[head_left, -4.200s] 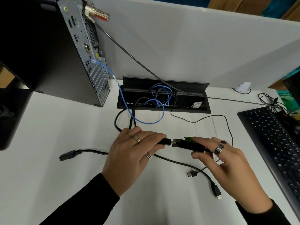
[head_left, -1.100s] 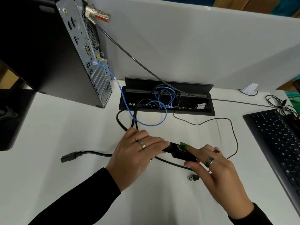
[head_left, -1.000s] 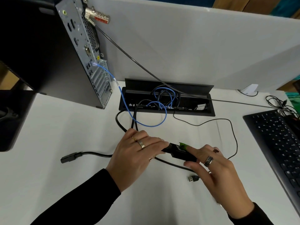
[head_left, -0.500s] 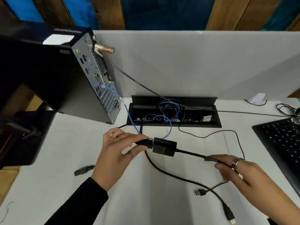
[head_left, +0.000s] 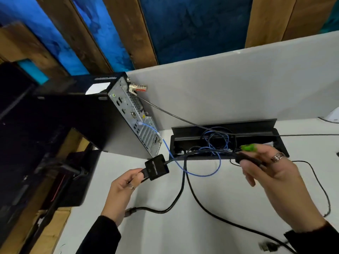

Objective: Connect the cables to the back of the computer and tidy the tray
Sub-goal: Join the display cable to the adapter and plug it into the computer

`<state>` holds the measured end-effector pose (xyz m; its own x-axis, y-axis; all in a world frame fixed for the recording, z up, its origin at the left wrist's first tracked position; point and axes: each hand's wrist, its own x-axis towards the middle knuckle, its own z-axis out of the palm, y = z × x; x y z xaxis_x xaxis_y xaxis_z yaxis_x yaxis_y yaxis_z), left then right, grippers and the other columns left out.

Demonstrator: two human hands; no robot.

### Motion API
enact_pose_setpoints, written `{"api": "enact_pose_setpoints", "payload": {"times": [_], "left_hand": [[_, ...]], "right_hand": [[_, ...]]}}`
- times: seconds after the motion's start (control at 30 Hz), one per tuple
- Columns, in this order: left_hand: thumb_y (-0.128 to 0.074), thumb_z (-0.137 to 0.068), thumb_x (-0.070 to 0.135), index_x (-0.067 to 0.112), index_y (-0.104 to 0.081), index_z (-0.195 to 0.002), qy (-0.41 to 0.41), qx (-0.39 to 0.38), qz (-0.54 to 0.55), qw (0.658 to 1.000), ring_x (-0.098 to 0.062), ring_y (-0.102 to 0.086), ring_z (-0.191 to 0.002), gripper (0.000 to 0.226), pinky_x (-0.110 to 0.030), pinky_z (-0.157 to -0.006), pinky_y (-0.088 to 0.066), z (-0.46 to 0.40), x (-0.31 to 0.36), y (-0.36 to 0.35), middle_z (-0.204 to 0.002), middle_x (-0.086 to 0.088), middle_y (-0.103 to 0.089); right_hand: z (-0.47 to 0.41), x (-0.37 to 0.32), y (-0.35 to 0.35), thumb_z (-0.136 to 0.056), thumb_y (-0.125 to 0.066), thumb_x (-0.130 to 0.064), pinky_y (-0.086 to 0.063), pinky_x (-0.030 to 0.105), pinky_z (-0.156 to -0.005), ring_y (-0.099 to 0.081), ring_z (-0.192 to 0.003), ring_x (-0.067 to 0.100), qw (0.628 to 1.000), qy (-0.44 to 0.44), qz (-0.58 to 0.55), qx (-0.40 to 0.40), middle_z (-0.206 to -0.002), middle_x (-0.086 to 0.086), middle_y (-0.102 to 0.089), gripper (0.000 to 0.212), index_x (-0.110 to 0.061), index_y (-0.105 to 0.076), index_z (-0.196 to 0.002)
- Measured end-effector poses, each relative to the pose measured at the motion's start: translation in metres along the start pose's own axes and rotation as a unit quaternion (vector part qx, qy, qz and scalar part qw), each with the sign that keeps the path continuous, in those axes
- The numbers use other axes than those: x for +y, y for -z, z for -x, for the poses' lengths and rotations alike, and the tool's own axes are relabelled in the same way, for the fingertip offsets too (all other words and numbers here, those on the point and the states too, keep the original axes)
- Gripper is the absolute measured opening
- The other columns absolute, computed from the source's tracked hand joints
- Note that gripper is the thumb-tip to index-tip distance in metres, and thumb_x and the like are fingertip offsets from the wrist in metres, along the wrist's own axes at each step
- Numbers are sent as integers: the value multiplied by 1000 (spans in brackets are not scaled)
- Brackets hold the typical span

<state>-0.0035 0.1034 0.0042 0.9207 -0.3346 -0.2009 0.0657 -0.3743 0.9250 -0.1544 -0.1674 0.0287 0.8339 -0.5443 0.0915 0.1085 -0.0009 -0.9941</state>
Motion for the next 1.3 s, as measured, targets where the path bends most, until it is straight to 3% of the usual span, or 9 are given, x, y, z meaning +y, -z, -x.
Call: {"api": "enact_pose_setpoints", "payload": {"times": [0.1,0.23,0.43,0.6,0.67,0.87,1.0,1.13,1.3], "left_hand": [[-57,-59,62,33,-64,-69,36,11,-5,999,-15,-50,-89,31,-25,-69,-38,3,-12,4,-83,14,-65],[-61,-88,33,29,-65,-74,81,-12,-16,997,-15,-42,-75,15,-35,-71,-40,7,-28,4,-67,12,-53],[-61,-85,28,39,-63,-72,47,-92,-119,987,0,-39,-59,17,-18,-63,-31,17,-45,-4,-57,10,-45],[-57,-91,18,58,-55,-76,27,-126,-186,974,10,-49,-68,43,-1,-62,-32,29,-43,-27,-58,22,-52],[-58,-90,22,64,-51,-77,27,-136,-184,973,9,-51,-67,44,-1,-61,-33,31,-42,-35,-59,22,-55],[-57,-92,24,40,-54,-88,13,-183,-178,967,1,-52,-62,17,-7,-60,-35,19,-44,-40,-62,12,-57],[-61,-90,20,31,-57,-92,27,-200,-162,966,0,-53,-62,12,-14,-74,-46,11,-39,-38,-65,16,-58],[-65,-85,26,55,-53,-70,26,-202,-201,958,0,-51,-68,35,-10,-73,-41,5,-26,-33,-68,26,-57],[-63,-84,34,44,-58,-92,-48,-201,-231,951,-1,-54,-74,14,-28,-85,-49,-8,3,-11,-83,19,-60]], "right_hand": [[-14,7,-30,-60,-75,-40,-50,19,-64,-59,-64,14,988,-13,-153,9,-75,1,-69,35,-24,-71,-92],[-30,-1,-70,-81,-60,-10,-52,20,-73,-65,-81,9,966,-35,-255,3,-92,-2,-74,21,-25,-74,-86],[-38,-7,-103,-91,-53,-7,-51,30,-90,-67,-96,16,985,26,-168,-5,-95,0,-73,21,-20,-66,-101],[-39,-8,-113,-89,-50,-14,-50,19,-82,-67,-84,9,994,85,-67,-26,-90,14,-66,22,-16,-61,-108],[-42,-7,-114,-89,-51,-16,-50,18,-78,-66,-81,10,994,97,-49,-23,-90,11,-62,21,-19,-61,-107],[-49,-2,-109,-87,-51,-24,-54,30,-77,-65,-83,17,993,113,1,-15,-90,-1,-63,22,-30,-62,-105],[-54,3,-107,-89,-52,-21,-53,32,-74,-65,-80,18,993,111,33,-22,-90,1,-68,24,-24,-64,-109],[-59,6,-105,-85,-47,-35,-54,24,-70,-65,-76,13,993,112,32,-35,-87,-5,-69,30,-28,-62,-110],[-68,5,-104,-88,-47,-35,-44,10,-63,-57,-65,6,985,149,60,-65,-73,-24,-60,31,-23,-62,-113]]}}
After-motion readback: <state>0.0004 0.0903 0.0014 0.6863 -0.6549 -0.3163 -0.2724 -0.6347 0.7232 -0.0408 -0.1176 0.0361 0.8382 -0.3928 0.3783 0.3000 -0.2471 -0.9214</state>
